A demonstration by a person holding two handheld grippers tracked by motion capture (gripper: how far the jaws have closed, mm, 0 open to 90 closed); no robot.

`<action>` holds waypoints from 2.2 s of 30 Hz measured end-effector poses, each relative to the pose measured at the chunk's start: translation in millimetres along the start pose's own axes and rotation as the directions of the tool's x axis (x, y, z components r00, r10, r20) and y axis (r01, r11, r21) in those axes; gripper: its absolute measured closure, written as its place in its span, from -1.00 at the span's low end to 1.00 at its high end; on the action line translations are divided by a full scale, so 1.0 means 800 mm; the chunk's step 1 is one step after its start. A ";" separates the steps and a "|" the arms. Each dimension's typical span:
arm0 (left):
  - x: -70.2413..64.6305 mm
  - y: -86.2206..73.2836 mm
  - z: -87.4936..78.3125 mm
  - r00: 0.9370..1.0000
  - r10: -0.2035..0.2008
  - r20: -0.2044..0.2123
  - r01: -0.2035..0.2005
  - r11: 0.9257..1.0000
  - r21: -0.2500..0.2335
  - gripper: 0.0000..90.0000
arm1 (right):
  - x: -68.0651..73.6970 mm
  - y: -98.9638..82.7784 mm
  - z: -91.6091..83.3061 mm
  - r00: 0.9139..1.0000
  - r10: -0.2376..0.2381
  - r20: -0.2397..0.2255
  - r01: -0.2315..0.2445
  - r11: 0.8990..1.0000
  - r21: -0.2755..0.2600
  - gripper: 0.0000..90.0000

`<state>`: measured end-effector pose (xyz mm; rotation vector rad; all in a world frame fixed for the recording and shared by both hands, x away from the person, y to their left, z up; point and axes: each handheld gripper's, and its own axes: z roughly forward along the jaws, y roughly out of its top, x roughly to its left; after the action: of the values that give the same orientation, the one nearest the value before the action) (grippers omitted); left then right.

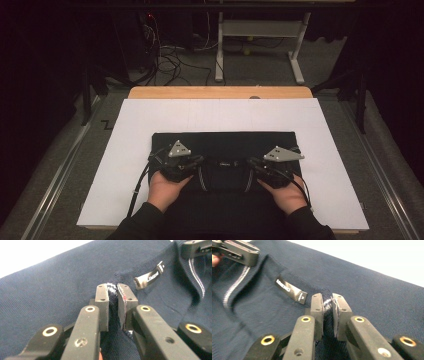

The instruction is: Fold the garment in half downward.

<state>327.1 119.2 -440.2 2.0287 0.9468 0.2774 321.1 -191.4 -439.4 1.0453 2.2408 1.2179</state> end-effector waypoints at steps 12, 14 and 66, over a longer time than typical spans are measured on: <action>-0.037 -0.052 -0.037 0.998 0.035 0.058 -0.031 0.998 -0.061 0.69 | 0.026 -0.037 -0.041 0.997 -0.036 -0.062 0.032 0.997 -0.069 0.84; -0.042 -0.056 -0.040 0.997 0.040 0.067 -0.036 0.997 -0.063 0.69 | 0.030 -0.043 -0.046 0.997 -0.045 -0.070 0.040 0.997 -0.065 0.84; -0.029 -0.106 -0.083 0.992 -0.038 0.121 0.049 0.995 -0.088 -0.27 | 0.039 -0.089 -0.096 0.999 -0.006 -0.034 0.003 0.995 -0.099 -0.28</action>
<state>233.6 172.3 -462.9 1.9167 0.8877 0.1704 222.3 -234.8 -456.5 0.9890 2.1826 1.3395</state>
